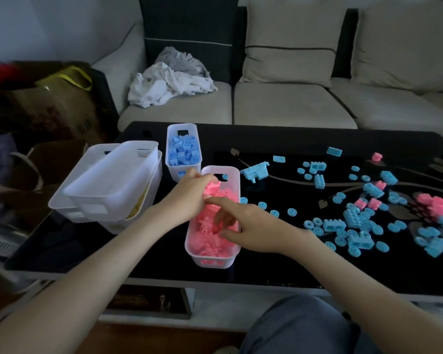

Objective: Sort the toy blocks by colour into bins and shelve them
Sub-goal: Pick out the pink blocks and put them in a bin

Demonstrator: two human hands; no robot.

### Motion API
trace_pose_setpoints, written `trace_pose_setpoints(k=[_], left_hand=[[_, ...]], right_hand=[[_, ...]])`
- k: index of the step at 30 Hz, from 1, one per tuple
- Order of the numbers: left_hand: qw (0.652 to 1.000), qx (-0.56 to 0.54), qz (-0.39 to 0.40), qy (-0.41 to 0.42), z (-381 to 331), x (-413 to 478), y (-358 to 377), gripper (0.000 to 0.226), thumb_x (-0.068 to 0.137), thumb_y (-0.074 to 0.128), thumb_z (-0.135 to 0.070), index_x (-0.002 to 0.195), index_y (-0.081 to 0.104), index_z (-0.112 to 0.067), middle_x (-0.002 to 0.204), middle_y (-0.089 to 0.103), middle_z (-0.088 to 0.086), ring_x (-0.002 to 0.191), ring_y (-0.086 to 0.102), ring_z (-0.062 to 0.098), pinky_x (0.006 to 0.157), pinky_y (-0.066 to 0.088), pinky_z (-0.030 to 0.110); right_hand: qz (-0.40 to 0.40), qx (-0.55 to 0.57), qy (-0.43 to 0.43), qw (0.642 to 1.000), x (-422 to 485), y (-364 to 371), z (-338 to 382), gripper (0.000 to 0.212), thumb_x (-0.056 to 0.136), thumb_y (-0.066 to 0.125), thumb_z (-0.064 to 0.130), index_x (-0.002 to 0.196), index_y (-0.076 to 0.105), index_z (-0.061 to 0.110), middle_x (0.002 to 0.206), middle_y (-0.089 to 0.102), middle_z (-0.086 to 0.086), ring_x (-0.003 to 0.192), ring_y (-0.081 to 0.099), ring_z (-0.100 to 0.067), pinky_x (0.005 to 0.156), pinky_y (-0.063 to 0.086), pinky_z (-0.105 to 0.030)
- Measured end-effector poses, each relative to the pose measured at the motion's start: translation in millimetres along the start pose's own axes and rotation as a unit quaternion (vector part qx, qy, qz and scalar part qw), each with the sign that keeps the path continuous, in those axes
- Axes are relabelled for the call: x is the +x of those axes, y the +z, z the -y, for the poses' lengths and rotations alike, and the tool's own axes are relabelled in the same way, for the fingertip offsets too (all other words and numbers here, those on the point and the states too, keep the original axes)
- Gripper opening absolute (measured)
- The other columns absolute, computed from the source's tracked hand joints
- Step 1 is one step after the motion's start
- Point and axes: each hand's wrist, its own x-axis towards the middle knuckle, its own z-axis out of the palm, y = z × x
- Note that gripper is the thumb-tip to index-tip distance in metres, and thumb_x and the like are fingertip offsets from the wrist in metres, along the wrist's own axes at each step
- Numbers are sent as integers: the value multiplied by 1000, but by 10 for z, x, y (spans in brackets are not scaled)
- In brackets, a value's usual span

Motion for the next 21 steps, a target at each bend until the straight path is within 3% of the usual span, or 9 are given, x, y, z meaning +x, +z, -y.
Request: trace_pose_setpoints(k=[4, 7, 10, 13, 16, 18, 21], left_hand=[[997, -70, -28, 18, 34, 4, 62, 52, 92, 52, -9, 142, 37, -18, 138, 36, 7, 123, 45, 18, 100, 36, 24], [984, -175, -43, 0, 55, -20, 45, 48, 93, 45, -3, 139, 39, -15, 143, 40, 5, 131, 44, 15, 97, 34, 16], [987, -154, -29, 20, 5, -17, -7, 43, 94, 40, -1, 135, 47, -15, 139, 48, -1, 128, 45, 7, 93, 32, 13], [986, -121, -79, 80, -156, 41, 9, 42, 91, 48, -2, 131, 49, -16, 137, 45, -1, 126, 44, 7, 98, 36, 18], [981, -106, -107, 123, -440, 179, 120, 44, 88, 49, -1, 129, 51, -16, 134, 42, 0, 124, 43, 11, 100, 36, 19], [981, -81, -103, 141, -672, 292, 212, 46, 86, 47, 3, 129, 51, -12, 132, 43, 4, 122, 44, 16, 94, 32, 15], [977, -82, -51, 188, -1047, 452, 351, 43, 89, 44, 1, 129, 51, -12, 128, 46, 4, 110, 50, 14, 86, 31, 13]], right_hand=[[-6, 20, -5, 1000, -15, -45, -25, 50, 87, 63, 14, 132, 44, 27, 94, 67, 12, 91, 61, 0, 88, 45, -13], [18, -26, -19, 999, -30, -77, -30, 23, 89, 61, 19, 111, 63, 22, 99, 68, 10, 91, 59, 2, 85, 42, -9], [14, -58, -37, 998, -37, -86, -33, 21, 88, 59, 13, 107, 68, 16, 101, 69, 7, 92, 56, 3, 88, 35, -7], [-32, 19, -23, 999, -77, -232, -27, 32, 78, 49, 1, 101, 69, 13, 94, 70, 5, 90, 62, 0, 85, 44, -13], [-102, 56, 44, 992, -193, -470, -121, 39, 75, 44, -7, 97, 67, 15, 90, 69, 5, 90, 63, -5, 82, 48, -20], [-135, 5, 100, 986, -300, -639, -306, 41, 79, 42, -6, 101, 65, 19, 91, 68, 8, 91, 61, -4, 81, 47, -19], [-180, -55, 202, 961, -619, -912, -752, 39, 85, 41, -4, 105, 65, 20, 98, 68, 6, 97, 60, -6, 89, 48, -25]])
